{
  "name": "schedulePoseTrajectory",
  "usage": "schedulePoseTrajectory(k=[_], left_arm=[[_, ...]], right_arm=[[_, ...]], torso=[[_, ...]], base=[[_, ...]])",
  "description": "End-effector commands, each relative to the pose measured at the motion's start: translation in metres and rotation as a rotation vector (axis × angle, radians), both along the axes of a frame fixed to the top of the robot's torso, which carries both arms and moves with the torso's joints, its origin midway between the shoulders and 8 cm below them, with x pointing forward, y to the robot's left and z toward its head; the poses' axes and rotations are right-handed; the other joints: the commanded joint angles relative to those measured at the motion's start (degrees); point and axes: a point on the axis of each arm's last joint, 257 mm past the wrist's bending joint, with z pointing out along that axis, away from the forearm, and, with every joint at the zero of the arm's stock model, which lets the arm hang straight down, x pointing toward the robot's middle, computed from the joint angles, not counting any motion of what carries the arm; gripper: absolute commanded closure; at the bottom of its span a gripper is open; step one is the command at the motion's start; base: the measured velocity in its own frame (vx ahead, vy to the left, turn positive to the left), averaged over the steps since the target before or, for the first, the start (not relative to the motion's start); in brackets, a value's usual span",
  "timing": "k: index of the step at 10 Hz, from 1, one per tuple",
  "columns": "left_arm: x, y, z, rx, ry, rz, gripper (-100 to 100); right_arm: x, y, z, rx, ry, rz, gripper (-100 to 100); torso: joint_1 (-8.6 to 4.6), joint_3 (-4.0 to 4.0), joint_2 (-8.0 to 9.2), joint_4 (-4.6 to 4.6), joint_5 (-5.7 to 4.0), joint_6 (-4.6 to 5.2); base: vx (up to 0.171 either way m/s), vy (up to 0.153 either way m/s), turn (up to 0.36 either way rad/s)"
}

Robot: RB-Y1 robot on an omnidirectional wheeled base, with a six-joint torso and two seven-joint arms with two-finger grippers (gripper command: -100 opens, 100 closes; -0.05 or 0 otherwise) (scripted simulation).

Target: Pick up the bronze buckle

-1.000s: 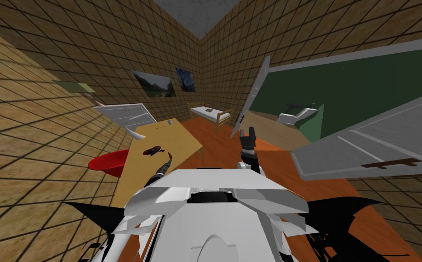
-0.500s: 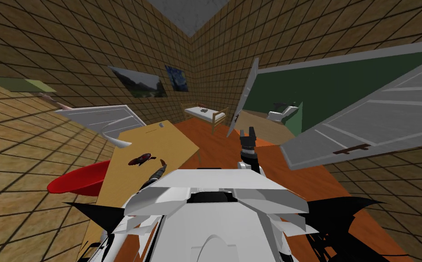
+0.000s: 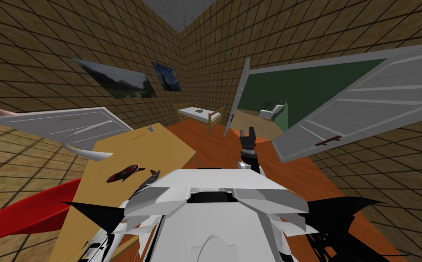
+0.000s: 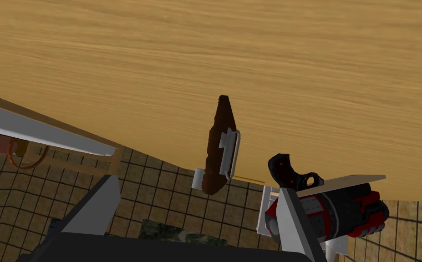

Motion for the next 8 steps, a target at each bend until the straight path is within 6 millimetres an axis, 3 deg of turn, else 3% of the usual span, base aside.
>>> schedulePoseTrajectory(k=[1, 4, 5, 6, 8], left_arm=[[-0.020, 0.016, -0.004, 0.024, 0.046, 0.030, -100], [-0.021, 0.017, -0.001, 0.027, 0.050, 0.033, -100], [-0.021, 0.017, -0.001, 0.028, 0.051, 0.034, 0], [-0.019, 0.024, -0.004, 0.029, 0.051, 0.047, -100], [-0.015, 0.033, -0.008, 0.030, 0.051, 0.067, -100]], right_arm=[[0.000, 0.000, 0.000, 0.000, 0.000, 0.000, 0], [0.000, 0.000, 0.000, 0.000, 0.000, 0.000, 0], [0.000, 0.000, 0.000, 0.000, 0.000, 0.000, 0], [0.000, 0.000, 0.000, 0.000, 0.000, 0.000, 0], [0.000, 0.000, 0.000, 0.000, 0.000, 0.000, 0]], torso=[[0.00, 0.00, 0.00, 0.00, 0.00, 0.00], [-0.08, 0.10, 0.19, 0.04, -0.01, -0.02], [-0.11, 0.15, 0.26, 0.05, -0.02, -0.02], [-0.12, 0.17, 0.31, 0.06, -0.02, -0.03], [-0.12, 0.28, 0.49, 0.10, -0.02, -0.01]], base=[[0.083, 0.023, -0.184], [0.033, 0.011, -0.033], [0.000, 0.000, 0.000], [-0.030, -0.005, -0.098], [-0.058, 0.002, -0.118]])
